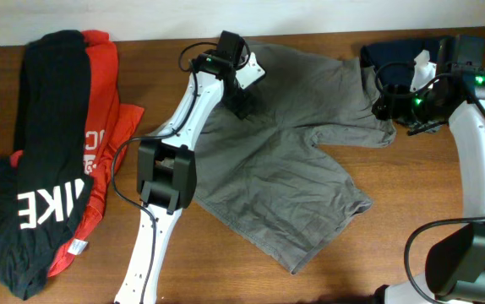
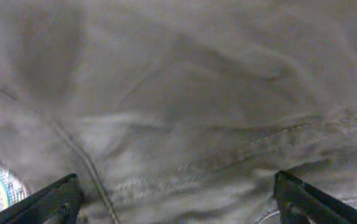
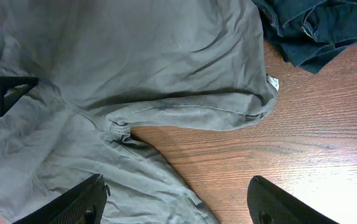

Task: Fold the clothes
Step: 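Reach the left gripper to the shorts' waistband and grasp it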

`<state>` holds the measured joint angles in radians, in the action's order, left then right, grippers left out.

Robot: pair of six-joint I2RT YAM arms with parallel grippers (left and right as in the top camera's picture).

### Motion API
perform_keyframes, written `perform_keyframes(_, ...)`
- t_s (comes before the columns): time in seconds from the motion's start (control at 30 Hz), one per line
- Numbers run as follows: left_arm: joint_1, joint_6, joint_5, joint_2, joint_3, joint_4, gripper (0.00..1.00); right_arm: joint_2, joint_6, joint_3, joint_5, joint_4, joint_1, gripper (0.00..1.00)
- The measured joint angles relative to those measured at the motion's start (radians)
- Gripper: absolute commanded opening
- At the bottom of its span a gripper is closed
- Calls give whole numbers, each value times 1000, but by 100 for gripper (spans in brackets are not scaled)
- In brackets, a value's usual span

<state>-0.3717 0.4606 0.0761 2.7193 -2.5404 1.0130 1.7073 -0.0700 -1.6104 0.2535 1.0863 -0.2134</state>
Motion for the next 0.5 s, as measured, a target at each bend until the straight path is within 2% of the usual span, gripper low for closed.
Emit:
perform_keyframes(0.13,31,-148,-6,5,-5,13,99,0,0,0,0,0,15,77)
perform_keyframes(0.2,81,-256,-32,6,-8,19,99,0,0,0,0,-2,35,77)
perform_keyframes(0.37,223,-426,-76,6,-19,84,99,0,0,0,0,-21,67,78)
perform_keyframes(0.5,302,-481,19,6,-37,137,99,3,0,0,0,-27,73,77)
